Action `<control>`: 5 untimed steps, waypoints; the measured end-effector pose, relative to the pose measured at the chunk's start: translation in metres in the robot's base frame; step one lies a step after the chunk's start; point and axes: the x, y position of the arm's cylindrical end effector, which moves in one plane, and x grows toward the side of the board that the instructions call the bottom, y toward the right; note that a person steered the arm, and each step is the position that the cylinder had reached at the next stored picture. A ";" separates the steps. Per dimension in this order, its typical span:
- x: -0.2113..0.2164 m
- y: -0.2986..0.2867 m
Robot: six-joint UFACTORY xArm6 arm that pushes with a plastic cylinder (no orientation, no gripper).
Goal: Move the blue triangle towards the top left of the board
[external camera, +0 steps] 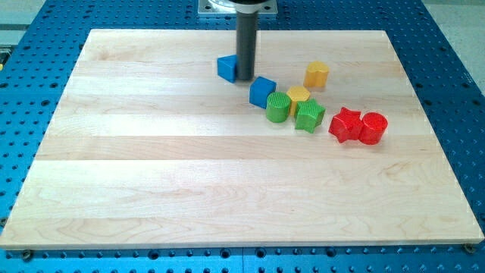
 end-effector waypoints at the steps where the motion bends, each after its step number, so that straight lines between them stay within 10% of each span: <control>1: 0.016 0.038; 5: -0.059 -0.060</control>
